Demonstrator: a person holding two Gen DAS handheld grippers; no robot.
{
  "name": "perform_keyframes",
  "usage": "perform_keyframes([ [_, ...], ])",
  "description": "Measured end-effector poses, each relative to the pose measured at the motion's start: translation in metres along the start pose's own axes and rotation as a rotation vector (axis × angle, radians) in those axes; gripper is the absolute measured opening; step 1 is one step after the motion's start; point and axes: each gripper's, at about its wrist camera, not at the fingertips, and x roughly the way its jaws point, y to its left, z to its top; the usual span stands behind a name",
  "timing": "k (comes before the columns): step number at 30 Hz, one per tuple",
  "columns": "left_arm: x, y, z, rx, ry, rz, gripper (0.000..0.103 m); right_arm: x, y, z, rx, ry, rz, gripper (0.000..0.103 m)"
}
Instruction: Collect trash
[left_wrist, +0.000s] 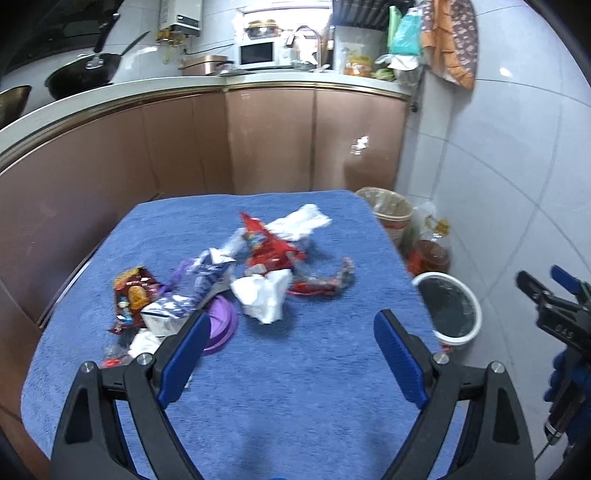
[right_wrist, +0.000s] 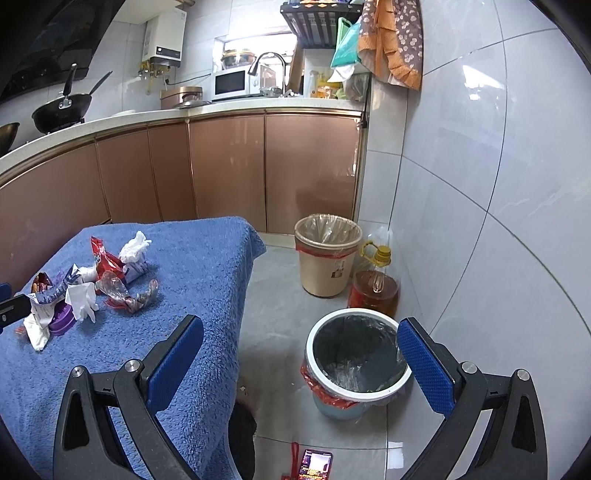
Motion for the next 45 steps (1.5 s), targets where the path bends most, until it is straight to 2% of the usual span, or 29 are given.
perform_keyframes([
  [7,0.0,0.015,0.001,0.002,-0.014,0.11,0.09,0.008,0.001,-0.003,0.003,0.011,0.012,0.103],
  [13,-0.006,0.014,0.002,0.025,-0.016,0.149,0.09,0.009,-0.001,-0.007,0.011,0.016,0.016,0.103],
  [45,0.001,0.007,0.0,0.041,0.005,0.123,0.09,0.012,-0.006,-0.008,0.019,0.026,0.001,0.103],
])
